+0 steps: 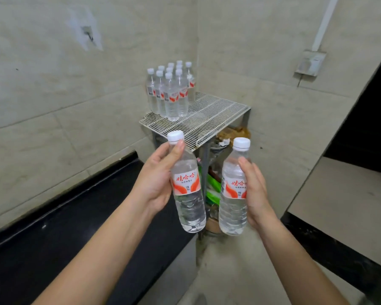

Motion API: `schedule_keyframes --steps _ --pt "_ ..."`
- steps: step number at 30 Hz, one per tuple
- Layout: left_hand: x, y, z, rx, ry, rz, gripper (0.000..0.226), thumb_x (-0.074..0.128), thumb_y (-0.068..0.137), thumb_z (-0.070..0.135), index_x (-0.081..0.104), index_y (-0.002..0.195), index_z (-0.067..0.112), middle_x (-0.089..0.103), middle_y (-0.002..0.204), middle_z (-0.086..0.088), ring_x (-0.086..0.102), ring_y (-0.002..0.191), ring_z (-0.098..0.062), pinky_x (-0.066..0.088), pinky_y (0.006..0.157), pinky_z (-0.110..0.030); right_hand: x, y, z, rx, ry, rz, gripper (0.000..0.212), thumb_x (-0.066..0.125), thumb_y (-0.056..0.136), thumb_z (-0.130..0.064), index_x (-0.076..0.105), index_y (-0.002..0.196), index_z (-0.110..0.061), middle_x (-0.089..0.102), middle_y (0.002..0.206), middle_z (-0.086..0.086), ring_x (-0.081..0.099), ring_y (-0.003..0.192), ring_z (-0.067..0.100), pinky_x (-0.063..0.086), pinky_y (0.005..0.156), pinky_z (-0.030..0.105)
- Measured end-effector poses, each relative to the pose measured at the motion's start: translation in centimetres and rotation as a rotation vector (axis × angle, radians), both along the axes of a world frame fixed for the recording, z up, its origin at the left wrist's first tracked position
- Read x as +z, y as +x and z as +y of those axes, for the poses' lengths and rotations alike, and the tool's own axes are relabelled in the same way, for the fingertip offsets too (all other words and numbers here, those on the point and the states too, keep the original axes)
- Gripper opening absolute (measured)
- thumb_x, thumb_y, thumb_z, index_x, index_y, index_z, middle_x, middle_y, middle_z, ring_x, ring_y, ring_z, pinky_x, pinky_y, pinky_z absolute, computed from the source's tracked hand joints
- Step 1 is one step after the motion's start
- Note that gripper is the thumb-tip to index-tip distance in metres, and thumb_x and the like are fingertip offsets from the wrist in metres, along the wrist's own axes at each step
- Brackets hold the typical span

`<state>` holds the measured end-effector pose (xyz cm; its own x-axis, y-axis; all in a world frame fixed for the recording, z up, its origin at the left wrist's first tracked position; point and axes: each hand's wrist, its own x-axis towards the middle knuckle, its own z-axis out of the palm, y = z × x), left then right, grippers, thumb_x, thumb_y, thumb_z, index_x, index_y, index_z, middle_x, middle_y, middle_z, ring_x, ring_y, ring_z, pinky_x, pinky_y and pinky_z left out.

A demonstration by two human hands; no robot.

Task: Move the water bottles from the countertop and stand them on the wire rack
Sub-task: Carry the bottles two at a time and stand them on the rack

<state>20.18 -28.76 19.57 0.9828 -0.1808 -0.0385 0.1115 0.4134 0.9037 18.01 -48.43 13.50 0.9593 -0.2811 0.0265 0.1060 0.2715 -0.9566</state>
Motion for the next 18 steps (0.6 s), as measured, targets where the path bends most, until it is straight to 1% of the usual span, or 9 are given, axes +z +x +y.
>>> schedule_keyframes --steps 3,4,6,8,9,11,13,15,18 --pt "-0.6 5.9 -4.2 -0.028 0.018 -0.003 0.023 0.074 0.082 0.031 0.069 0.099 0.015 0.071 0.088 -0.004 0.068 0.079 -0.018 0.058 0.075 -0.035 0.6 5.4 -2.8 0.012 -0.037 -0.011 0.044 0.068 0.086 -0.047 0.063 0.112 -0.012 0.076 0.089 0.001 0.074 0.080 0.015 0.056 0.075 0.033" --pt "-0.5 7.8 -5.7 -0.034 0.023 -0.008 0.024 0.075 0.082 0.031 0.069 0.100 0.016 0.070 0.091 -0.005 0.068 0.080 -0.018 0.058 0.075 -0.034 0.8 7.2 -3.8 0.006 -0.049 -0.003 0.045 0.070 0.087 -0.048 0.063 0.114 -0.013 0.077 0.094 0.003 0.075 0.086 0.018 0.058 0.077 0.035" --pt "0.2 11.5 -8.6 -0.023 0.034 -0.019 0.027 0.075 0.079 0.031 0.071 0.102 0.017 0.071 0.088 -0.001 0.069 0.077 -0.015 0.057 0.070 -0.029 1.6 10.8 -6.2 -0.011 -0.062 -0.006 0.048 0.071 0.085 -0.052 0.064 0.115 -0.016 0.077 0.101 0.005 0.075 0.093 0.022 0.058 0.083 0.041" --pt "1.3 14.9 -11.0 -0.014 0.062 -0.045 0.039 0.075 0.077 0.033 0.071 0.112 0.015 0.073 0.089 0.001 0.072 0.078 -0.012 0.057 0.067 -0.025 2.9 14.3 -8.6 -0.041 -0.086 -0.018 0.040 0.069 0.087 -0.051 0.065 0.111 -0.020 0.077 0.097 0.000 0.075 0.090 0.017 0.055 0.083 0.040" --pt "2.0 16.5 -12.0 -0.012 0.082 -0.066 0.044 0.075 0.077 0.034 0.070 0.116 0.015 0.074 0.091 0.001 0.073 0.080 -0.011 0.057 0.068 -0.024 3.6 16.0 -9.8 -0.051 -0.099 -0.033 0.034 0.065 0.090 -0.049 0.064 0.108 -0.021 0.077 0.092 -0.003 0.074 0.086 0.014 0.055 0.081 0.037" --pt "3.3 19.6 -13.7 0.004 0.125 -0.108 0.047 0.075 0.075 0.036 0.070 0.119 0.018 0.074 0.095 0.002 0.073 0.084 -0.010 0.057 0.071 -0.023 5.0 19.2 -11.7 -0.065 -0.095 -0.062 0.021 0.059 0.096 -0.042 0.063 0.099 -0.021 0.075 0.082 -0.005 0.072 0.076 0.009 0.055 0.074 0.030" --pt "4.2 22.4 -14.9 0.042 0.137 -0.135 0.040 0.074 0.079 0.032 0.070 0.117 0.019 0.073 0.098 0.000 0.074 0.085 -0.008 0.057 0.071 -0.021 5.8 22.5 -13.4 -0.081 -0.111 -0.098 0.021 0.058 0.092 -0.042 0.062 0.091 -0.022 0.072 0.078 -0.005 0.070 0.072 0.009 0.055 0.067 0.025" --pt "4.5 25.1 -15.7 0.086 0.135 -0.151 0.034 0.073 0.083 0.028 0.069 0.116 0.022 0.074 0.100 0.001 0.074 0.089 -0.011 0.058 0.073 -0.023 6.3 26.0 -14.6 -0.067 -0.130 -0.141 0.021 0.053 0.086 -0.041 0.062 0.087 -0.023 0.069 0.075 -0.007 0.068 0.071 0.008 0.054 0.064 0.023" --pt "4.1 29.0 -16.5 0.172 0.171 -0.163 0.042 0.073 0.081 0.031 0.067 0.121 0.021 0.071 0.108 -0.004 0.072 0.098 -0.017 0.060 0.084 -0.030 6.0 31.7 -16.0 -0.028 -0.154 -0.172 0.022 0.055 0.086 -0.043 0.064 0.086 -0.023 0.069 0.074 -0.006 0.067 0.071 0.012 0.052 0.066 0.028"
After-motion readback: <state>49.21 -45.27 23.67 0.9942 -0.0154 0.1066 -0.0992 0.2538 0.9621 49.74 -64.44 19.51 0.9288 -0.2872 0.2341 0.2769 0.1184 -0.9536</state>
